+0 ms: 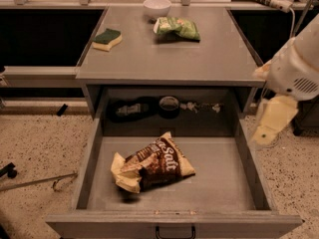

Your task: Pick brown chip bag from top drawer and place on counter

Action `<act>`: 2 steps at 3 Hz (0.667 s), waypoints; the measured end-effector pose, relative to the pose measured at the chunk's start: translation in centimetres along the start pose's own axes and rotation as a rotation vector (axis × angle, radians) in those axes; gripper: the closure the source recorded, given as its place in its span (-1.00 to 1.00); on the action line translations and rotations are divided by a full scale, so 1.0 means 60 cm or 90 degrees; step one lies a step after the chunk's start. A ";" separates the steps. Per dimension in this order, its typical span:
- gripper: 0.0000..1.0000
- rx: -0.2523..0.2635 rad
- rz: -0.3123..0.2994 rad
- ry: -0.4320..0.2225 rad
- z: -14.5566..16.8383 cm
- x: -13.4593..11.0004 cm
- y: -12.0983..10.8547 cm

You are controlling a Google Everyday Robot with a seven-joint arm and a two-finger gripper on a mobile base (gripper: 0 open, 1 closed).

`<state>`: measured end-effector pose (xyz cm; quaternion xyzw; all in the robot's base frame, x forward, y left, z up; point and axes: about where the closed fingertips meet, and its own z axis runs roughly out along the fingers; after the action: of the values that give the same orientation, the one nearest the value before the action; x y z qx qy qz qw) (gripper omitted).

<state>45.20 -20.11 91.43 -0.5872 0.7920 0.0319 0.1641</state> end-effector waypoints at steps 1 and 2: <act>-1.00 -0.019 0.062 -0.044 0.118 0.012 -0.013; -1.00 -0.008 0.115 -0.086 0.206 0.020 -0.018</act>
Offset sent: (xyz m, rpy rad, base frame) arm 0.0673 0.0224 -0.1787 0.2771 -0.0655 -0.2591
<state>48.64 -18.52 79.53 -0.5112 0.8285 0.0909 0.2096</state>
